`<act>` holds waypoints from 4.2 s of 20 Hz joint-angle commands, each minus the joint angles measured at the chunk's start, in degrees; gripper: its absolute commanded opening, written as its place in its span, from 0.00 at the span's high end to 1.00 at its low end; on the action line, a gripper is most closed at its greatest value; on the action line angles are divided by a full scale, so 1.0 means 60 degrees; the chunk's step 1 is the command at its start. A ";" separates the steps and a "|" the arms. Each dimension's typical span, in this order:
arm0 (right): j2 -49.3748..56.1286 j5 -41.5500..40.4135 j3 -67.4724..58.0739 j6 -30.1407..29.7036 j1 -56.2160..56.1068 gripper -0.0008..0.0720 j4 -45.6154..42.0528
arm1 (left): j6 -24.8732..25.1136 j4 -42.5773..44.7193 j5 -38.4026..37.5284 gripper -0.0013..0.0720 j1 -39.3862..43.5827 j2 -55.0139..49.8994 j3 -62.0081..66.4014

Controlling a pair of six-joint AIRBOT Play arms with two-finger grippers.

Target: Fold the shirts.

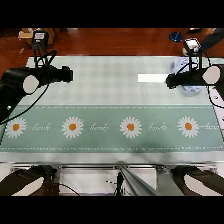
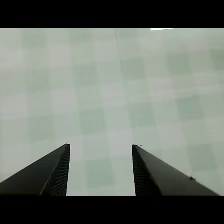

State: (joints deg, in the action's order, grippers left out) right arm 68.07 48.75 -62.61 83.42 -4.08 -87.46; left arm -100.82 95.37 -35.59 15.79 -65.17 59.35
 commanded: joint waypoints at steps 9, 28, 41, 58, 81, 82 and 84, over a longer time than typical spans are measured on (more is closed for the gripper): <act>0.0004 -0.2269 -0.0004 0.0062 -0.0004 0.25 0.0007 | 0.0000 -0.0219 0.1993 0.34 -0.0018 -0.0397 -0.0004; 0.3588 -0.2630 -0.3009 0.1162 0.3876 0.25 0.0058 | 0.0004 -0.0215 0.2845 0.00 -0.0262 -0.0477 0.0000; 0.5577 -0.2215 -0.3045 -0.0455 0.3832 0.17 0.0353 | 0.0000 -0.0219 0.2852 0.00 -0.0262 -0.0481 -0.0004; 0.0040 -0.2765 -0.3067 -0.0535 0.2998 0.95 0.0874 | 0.0004 -0.0219 0.2823 0.00 0.0080 0.0743 0.1945; 0.1013 0.2892 -0.1322 -0.0630 -0.5719 0.95 0.2328 | 0.0004 -0.1348 -0.5748 0.00 0.1013 0.4211 0.1424; 0.1526 0.2954 -0.1308 -0.0630 -0.5887 0.95 0.2178 | 0.0004 -0.1461 -0.5752 0.00 0.1016 0.4197 0.1213; 0.2113 0.2947 -0.1319 -0.0572 -0.5952 0.83 0.2197 | 0.0004 -0.1701 -0.5734 0.00 0.1024 0.4146 0.0769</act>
State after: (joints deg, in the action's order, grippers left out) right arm 74.22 66.11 -71.50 79.70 -36.75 -71.85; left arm -100.82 87.48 -69.43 21.89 -40.03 66.98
